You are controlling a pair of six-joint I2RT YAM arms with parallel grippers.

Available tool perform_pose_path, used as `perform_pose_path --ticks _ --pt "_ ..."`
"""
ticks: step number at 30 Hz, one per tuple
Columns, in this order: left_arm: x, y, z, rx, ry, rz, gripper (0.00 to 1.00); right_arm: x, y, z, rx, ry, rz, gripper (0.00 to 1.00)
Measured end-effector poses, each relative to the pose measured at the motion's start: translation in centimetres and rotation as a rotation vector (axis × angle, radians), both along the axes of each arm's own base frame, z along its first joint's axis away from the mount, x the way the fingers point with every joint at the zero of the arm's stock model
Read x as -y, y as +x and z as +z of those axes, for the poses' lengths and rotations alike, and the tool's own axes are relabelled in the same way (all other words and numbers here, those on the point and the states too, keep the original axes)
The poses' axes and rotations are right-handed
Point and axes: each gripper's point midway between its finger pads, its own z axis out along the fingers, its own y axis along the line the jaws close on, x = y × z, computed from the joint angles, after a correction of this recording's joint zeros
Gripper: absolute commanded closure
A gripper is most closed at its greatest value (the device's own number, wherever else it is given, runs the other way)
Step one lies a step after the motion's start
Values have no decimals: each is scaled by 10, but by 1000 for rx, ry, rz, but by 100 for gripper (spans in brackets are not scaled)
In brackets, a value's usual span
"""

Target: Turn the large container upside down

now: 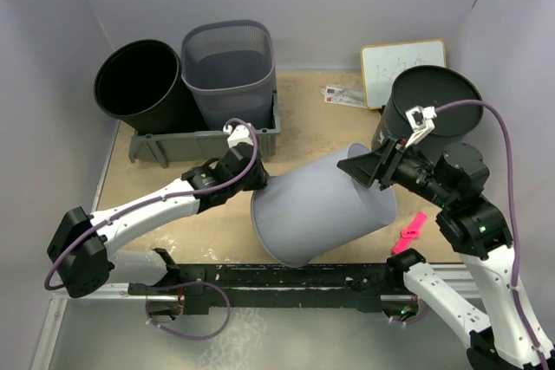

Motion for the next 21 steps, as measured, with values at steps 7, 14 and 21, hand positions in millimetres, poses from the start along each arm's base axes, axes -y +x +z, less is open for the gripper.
perform_pose_path --ticks 7,14,21 --pt "-1 -3 -6 -14 28 -12 100 -19 0 -24 -72 18 107 43" --pt "1 -3 -10 -18 36 -18 100 -32 -7 -34 -117 42 207 37" --pt "5 3 -4 -12 31 -16 94 -34 -13 -32 -84 19 259 36"
